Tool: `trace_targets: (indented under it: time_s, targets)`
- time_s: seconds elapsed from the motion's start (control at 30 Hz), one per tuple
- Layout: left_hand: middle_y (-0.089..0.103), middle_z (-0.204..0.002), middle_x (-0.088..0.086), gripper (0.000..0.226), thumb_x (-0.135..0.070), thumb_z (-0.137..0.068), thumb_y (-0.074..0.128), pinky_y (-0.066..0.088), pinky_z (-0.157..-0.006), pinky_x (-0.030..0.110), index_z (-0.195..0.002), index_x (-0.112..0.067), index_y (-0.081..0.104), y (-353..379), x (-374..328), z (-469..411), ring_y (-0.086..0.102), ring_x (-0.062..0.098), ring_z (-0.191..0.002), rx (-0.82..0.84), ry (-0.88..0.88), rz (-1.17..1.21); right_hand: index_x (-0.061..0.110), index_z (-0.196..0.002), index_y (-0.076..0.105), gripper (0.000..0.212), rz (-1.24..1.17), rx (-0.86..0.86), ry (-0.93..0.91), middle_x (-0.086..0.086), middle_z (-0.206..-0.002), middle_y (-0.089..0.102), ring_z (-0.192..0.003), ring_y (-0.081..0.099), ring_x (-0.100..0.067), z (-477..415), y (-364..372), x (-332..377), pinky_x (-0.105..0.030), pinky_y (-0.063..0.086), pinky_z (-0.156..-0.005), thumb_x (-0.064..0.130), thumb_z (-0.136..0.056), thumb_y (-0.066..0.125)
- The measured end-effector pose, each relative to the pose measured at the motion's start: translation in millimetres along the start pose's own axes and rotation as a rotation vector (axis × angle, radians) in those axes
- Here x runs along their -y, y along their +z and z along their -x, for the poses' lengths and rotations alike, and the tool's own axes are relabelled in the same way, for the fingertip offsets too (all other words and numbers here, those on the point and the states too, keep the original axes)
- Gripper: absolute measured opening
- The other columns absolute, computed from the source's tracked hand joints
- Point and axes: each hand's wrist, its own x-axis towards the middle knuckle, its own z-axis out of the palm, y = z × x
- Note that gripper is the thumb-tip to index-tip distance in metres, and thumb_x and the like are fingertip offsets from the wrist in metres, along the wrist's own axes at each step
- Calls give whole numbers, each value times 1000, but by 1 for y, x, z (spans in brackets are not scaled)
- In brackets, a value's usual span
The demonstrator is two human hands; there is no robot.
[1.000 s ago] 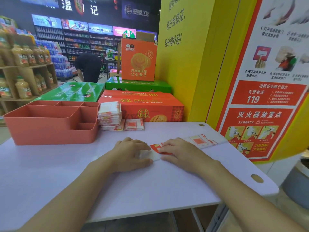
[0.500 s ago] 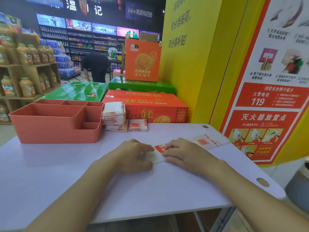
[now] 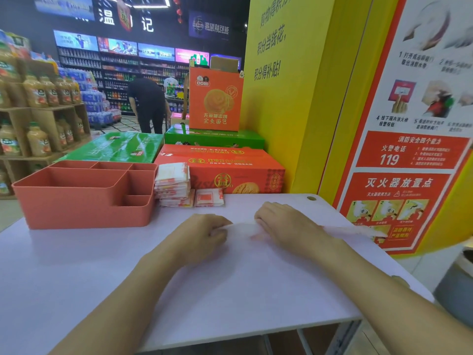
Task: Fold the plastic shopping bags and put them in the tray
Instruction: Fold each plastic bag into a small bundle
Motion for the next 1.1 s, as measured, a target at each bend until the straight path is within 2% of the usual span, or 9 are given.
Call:
trace_targets:
  time_s: [0.07,0.13,0.3,0.4,0.47,0.53,0.63,0.8,1.1]
  targets:
    - [74,-99,-16,27,-20,-94,56,54,-88,32,-109,-35,73,-5,-4,1,67,4,-91,-24,-39,113,14,-113,61,45,-21,-6,14,-4,-109,63,-99,58,-25,0,-4,-3,-39,47,-86,43,-96,30]
    - [76,-94,-14,23,-21,-94,59,56,-88,33,-103,-34,75,-10,-6,3,70,5,-88,-1,-90,262,14,-119,62,27,-4,-76,-3,-5,-114,67,-101,63,-28,0,1,-7,-42,52,-87,19,-94,51]
    - [77,-101,1,16,-22,-96,63,59,-90,45,-102,-26,78,-14,-11,8,74,23,-97,211,-306,595,13,-112,66,38,2,-164,5,-6,-102,71,-90,69,-30,-9,20,-17,-41,57,-77,-3,-77,62]
    - [77,-98,9,15,-18,-96,64,61,-83,49,-100,-19,78,-8,-10,7,75,27,-89,201,-393,636,18,-104,67,26,87,-214,45,-3,-91,64,-82,62,-30,-11,30,-11,-40,50,-68,3,-82,66]
    - [77,-96,13,15,-12,-96,62,62,-72,43,-101,-13,76,-5,-9,6,74,27,-81,159,-445,664,20,-99,66,13,79,-267,102,-2,-89,59,-82,57,-29,-8,30,2,-42,48,-67,19,-93,54]
    - [77,-96,15,17,-7,-95,62,61,-64,37,-105,-11,74,-5,-7,4,74,26,-78,111,-479,694,20,-96,66,25,-5,-297,131,-1,-90,57,-84,54,-26,-5,27,17,-42,46,-70,29,-97,43]
    - [75,-102,11,20,-8,-93,65,61,-68,36,-111,-14,71,-5,-4,-1,73,26,-84,56,-531,716,21,-97,65,21,-179,-189,142,2,-95,54,-91,50,-20,3,24,39,-35,43,-79,30,-97,47]
    - [72,-107,3,17,-16,-85,69,58,-92,43,-99,-22,77,-14,10,-4,69,23,-98,63,-563,603,28,-108,66,18,-235,-74,211,9,-101,49,-104,46,-17,10,37,41,-35,38,-92,32,-100,50]
    - [72,-113,9,32,-10,-86,71,60,-75,38,-115,-24,67,-15,23,-2,74,29,-94,113,-540,645,24,-105,71,16,-357,-167,198,7,-103,59,-103,50,-17,11,35,45,-39,43,-94,29,-98,57]
